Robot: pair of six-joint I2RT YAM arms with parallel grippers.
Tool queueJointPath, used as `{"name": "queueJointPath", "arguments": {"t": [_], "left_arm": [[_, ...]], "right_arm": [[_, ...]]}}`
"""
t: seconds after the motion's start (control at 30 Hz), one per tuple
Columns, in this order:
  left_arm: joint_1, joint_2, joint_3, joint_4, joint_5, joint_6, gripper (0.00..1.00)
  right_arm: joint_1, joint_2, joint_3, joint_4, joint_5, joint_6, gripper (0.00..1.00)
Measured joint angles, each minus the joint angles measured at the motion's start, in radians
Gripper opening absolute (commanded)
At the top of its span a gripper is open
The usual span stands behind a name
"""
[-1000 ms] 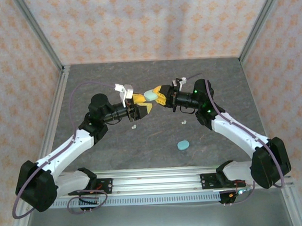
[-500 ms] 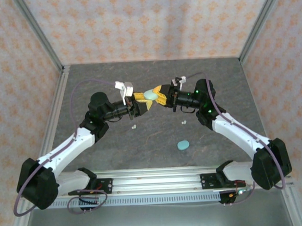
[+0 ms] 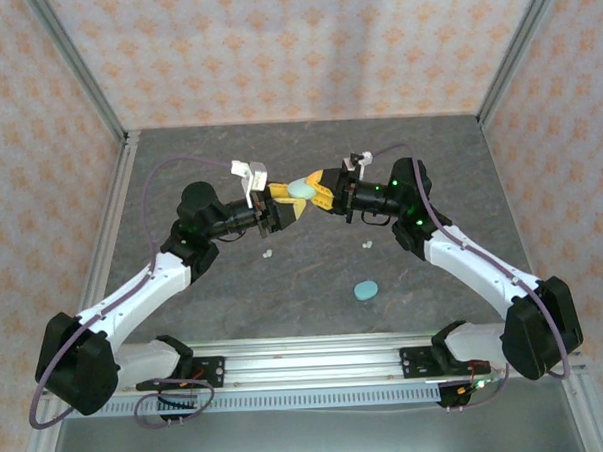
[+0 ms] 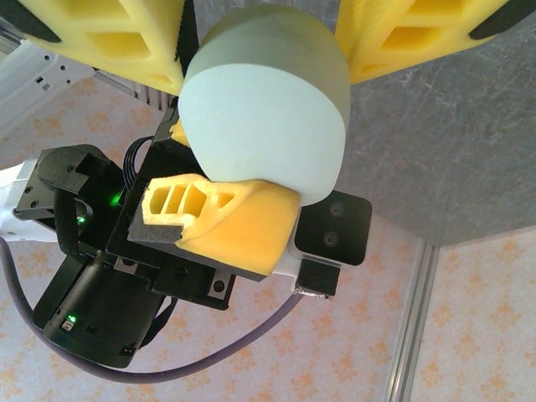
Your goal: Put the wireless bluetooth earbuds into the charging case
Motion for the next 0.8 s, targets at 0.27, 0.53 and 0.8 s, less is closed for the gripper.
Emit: {"name": "queueJointPath", "arguments": {"t": [0.27,0.53,0.8], "left_arm": [[0.0,0.002,0.004,0.0,0.001,0.0,0.44],[0.0,0.002,0.005,-0.001,0.004,0.001,0.33],[0.0,0.002,0.012,-0.017,0.008,0.008,0.25]], "right_arm": [[0.0,0.0,0.0,0.003,0.0,0.0,0.0],[0.0,0.0,0.0,0.004,0.0,0.0,0.0],[0.0,-0.003,0.001,0.002,0.0,-0.009,0.05]]}}
